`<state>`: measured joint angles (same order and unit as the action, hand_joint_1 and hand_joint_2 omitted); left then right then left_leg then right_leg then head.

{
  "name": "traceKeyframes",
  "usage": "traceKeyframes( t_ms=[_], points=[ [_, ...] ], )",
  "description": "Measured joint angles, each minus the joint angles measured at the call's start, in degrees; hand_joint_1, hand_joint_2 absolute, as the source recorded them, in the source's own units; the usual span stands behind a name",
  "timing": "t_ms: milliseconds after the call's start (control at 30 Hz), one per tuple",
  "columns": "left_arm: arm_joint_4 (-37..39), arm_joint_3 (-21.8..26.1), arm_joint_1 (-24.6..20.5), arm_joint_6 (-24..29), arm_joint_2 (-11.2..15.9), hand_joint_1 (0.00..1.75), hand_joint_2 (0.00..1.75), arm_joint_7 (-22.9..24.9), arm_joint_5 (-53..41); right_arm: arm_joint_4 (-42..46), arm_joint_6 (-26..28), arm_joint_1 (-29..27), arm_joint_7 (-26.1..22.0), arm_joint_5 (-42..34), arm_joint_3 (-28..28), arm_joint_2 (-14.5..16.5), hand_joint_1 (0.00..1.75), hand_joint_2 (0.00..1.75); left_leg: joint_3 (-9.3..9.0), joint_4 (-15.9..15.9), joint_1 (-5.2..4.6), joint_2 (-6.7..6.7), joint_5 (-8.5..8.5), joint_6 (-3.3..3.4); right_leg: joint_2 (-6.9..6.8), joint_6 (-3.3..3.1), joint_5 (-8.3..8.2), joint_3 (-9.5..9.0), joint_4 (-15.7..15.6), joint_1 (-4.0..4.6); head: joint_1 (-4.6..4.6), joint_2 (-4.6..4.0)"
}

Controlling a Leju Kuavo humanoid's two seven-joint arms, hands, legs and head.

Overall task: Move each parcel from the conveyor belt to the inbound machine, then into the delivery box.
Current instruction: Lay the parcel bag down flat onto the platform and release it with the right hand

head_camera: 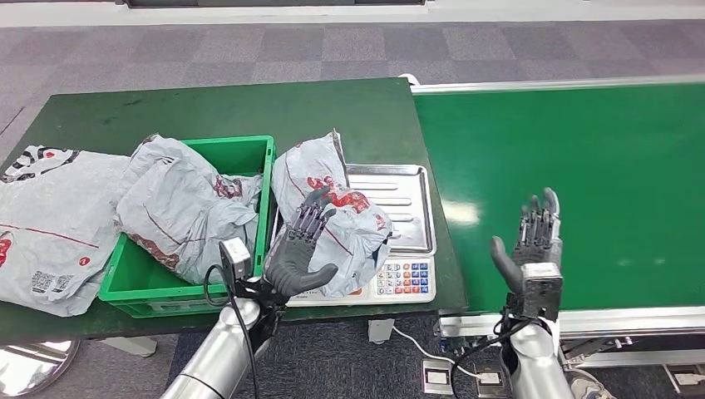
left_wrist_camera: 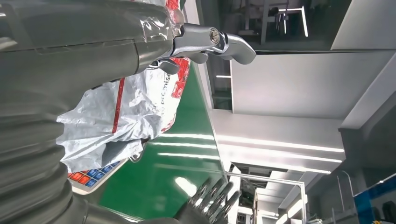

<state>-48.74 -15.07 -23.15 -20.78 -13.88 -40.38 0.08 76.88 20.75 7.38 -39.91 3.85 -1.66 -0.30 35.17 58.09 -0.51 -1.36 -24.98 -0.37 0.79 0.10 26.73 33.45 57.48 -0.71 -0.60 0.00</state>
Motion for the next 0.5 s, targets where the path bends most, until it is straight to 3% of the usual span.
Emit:
traceKeyframes(
  t_ms=[200,500],
  points=[
    [0.2,0.0,-0.1,1.5,0.0,0.00,1.75,0.0,-0.9,-0.3,-2.8,-0.6,-0.2,-1.2,-8.6,2.9,0.00,1.75,-0.01,0.0,0.00,0.03,0.01,0.00,0.01,0.00,0.00,0.01,0.0,0.00,0.00,0.00],
    [0.9,-0.2,-0.7,3.6,-0.1,0.00,1.75,1.8,-3.0,-0.7,-2.7,-0.8,-0.2,0.0,-11.2,4.2,0.00,1.75,-0.01,0.0,0.00,0.03,0.01,0.01,0.06,0.00,0.01,0.04,0.0,-0.01,-0.01,0.00]
  ],
)
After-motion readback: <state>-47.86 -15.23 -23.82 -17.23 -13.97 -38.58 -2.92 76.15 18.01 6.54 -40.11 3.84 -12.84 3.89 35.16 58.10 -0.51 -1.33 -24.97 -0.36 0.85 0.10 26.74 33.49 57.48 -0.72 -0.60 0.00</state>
